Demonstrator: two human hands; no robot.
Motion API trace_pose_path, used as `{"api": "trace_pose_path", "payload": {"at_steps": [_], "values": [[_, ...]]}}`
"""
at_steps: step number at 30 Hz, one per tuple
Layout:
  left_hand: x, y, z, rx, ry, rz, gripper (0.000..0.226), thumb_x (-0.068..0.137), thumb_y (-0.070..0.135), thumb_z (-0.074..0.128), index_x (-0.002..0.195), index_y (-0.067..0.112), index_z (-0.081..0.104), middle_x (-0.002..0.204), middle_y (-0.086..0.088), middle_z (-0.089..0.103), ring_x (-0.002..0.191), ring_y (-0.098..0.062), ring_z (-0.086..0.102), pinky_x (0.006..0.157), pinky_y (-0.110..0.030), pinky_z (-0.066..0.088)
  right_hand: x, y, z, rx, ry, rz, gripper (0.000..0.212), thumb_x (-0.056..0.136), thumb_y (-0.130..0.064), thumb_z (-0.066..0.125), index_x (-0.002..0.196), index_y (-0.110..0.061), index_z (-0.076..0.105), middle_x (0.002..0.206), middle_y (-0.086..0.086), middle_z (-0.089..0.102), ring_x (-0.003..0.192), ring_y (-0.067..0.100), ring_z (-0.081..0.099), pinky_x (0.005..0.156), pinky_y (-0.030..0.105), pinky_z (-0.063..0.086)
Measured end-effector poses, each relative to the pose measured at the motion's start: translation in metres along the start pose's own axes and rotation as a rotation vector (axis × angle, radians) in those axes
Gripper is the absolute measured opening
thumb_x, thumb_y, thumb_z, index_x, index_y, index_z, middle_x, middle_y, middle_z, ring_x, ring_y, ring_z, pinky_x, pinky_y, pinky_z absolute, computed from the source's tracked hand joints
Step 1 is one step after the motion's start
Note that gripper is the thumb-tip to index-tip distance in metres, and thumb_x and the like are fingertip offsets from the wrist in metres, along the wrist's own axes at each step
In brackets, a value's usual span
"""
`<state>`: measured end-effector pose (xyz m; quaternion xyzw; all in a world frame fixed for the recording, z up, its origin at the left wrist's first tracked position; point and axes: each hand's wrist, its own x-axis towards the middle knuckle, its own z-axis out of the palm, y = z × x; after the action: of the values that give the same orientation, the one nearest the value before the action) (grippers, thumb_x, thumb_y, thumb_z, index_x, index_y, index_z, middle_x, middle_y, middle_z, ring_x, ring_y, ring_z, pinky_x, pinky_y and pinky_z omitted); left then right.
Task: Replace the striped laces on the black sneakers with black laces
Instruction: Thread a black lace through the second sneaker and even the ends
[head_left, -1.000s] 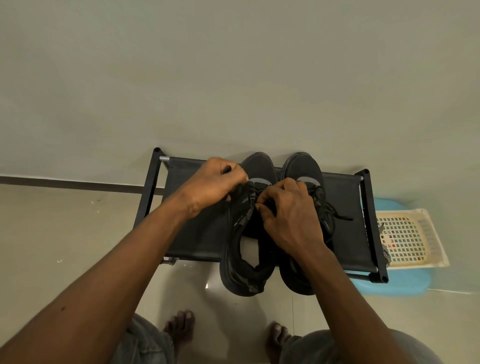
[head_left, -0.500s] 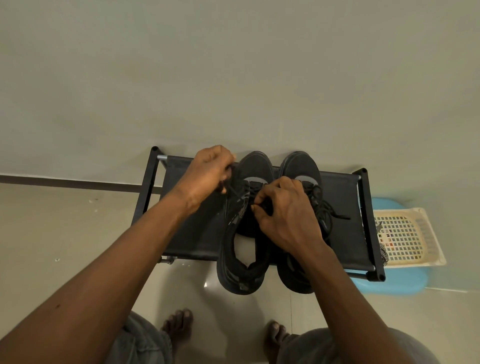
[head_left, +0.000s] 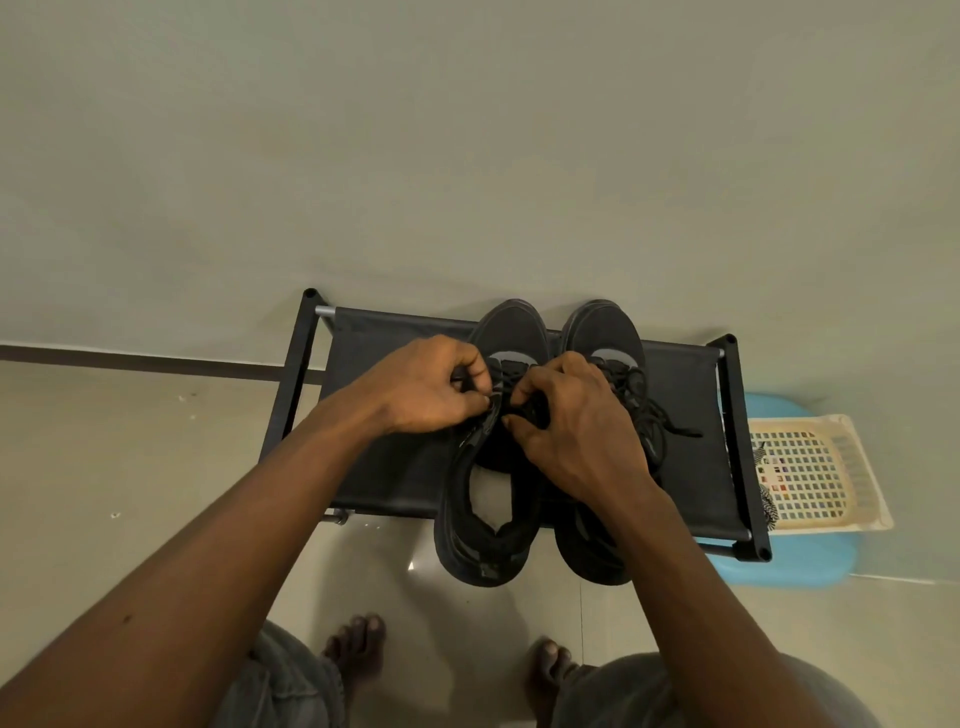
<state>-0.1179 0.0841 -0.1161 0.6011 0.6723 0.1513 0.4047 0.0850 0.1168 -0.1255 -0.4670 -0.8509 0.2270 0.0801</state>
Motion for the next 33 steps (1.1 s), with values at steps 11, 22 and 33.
{"api": "trace_pose_path", "payload": {"at_steps": [11, 22, 33], "values": [[-0.003, -0.001, -0.010, 0.077, 0.038, -0.008, 0.008, 0.089, 0.027, 0.072, 0.082, 0.027, 0.069, 0.076, 0.013, 0.070, 0.069, -0.001, 0.064, 0.072, -0.031, 0.052, -0.001, 0.001, -0.004, 0.001, -0.025, 0.023, 0.024, 0.083, -0.040, 0.079, 0.100, -0.033, 0.064, 0.109, -0.009, 0.049, 0.106, 0.014, 0.052, 0.082, 0.029, 0.046], [-0.006, -0.012, -0.027, 0.201, 0.434, -0.095, 0.004, 0.084, 0.031, 0.069, 0.081, 0.030, 0.067, 0.081, 0.012, 0.071, 0.080, -0.015, 0.066, 0.075, -0.038, 0.057, -0.002, 0.002, -0.006, 0.012, -0.027, 0.016, 0.035, 0.085, -0.034, 0.079, 0.115, -0.033, 0.062, 0.114, -0.006, 0.051, 0.107, 0.017, 0.055, 0.086, 0.032, 0.048], [0.001, -0.005, -0.016, -0.275, 0.433, -0.023, 0.039, 0.100, 0.046, 0.055, 0.136, 0.036, 0.048, 0.101, 0.007, 0.067, 0.098, -0.008, 0.064, 0.089, -0.038, 0.049, 0.000, 0.002, -0.003, 0.171, 0.054, 0.041, 0.045, 0.086, -0.043, 0.076, 0.126, -0.031, 0.059, 0.112, -0.008, 0.053, 0.107, 0.011, 0.055, 0.092, 0.035, 0.053]]}}
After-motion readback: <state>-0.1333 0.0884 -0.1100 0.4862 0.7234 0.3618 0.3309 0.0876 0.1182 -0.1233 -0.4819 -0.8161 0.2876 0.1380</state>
